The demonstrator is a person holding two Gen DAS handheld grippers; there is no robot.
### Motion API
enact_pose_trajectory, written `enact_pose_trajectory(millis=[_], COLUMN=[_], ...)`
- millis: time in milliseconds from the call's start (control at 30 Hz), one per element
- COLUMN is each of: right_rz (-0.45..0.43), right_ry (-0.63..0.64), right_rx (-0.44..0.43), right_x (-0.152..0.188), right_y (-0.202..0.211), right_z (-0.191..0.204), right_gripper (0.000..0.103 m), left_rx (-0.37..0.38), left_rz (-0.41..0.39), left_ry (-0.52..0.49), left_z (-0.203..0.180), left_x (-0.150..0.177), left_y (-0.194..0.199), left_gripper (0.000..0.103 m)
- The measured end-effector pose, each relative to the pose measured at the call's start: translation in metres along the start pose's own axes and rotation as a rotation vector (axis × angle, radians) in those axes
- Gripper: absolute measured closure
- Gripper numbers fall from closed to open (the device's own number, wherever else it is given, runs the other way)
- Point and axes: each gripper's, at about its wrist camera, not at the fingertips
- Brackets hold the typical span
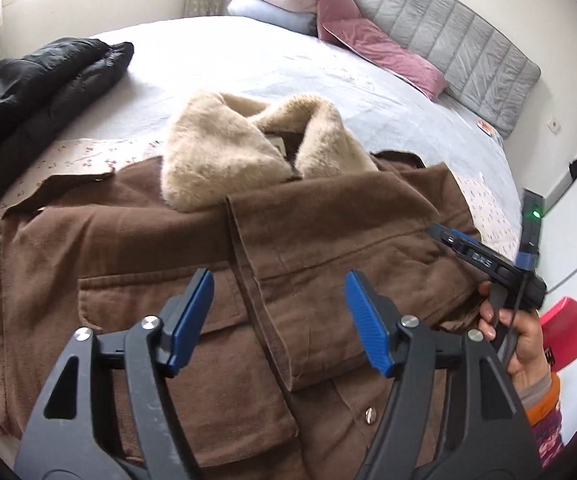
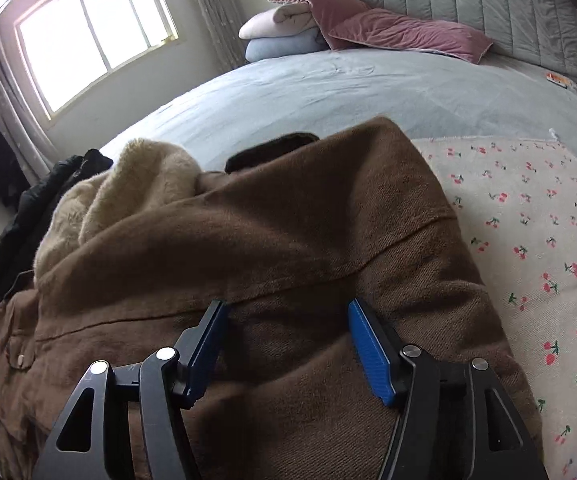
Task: Fold large clothes
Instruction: 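Grasp the other sleeve with the left gripper and fold it across the jacket body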
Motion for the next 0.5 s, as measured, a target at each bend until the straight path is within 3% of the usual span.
enact_pose_trajectory(millis=[100, 267, 367, 500], right_rz=[0.035, 0.066, 0.067, 0.036], right_ry=[-0.047, 0.086, 0.099, 0.11], right_rx=[-0.065, -0.066, -0.131, -0.142], right_x=[0.004, 0.008, 0.006, 0.001], right_y=[0.016, 0.047, 0.06, 0.077], right_z=[-0.002, 0.019, 0.023, 0.023], right_gripper=[0.037, 0.031, 0.029, 0.028], left_rx=[-0.064, -0.135, -0.201, -0.283], left_rz=[-0.006, 0.007, -0.012, -0.073], left_ry=[0.027, 0.043, 0.119, 0.259], left_z=[0.001, 0.011, 0.032, 0.074], left_x=[0.0, -0.009, -0.006, 0.02], left_y=[0.014, 0.05, 0.086, 0.139], left_gripper=[0.023, 0.023, 0.022, 0.021])
Point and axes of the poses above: each gripper's, at about its wrist camera, not at the fingertips, and y roughly against the way its jaws point, z to its left, x to its underside, and after that the axes turned 2 degrees about -y, right-handed
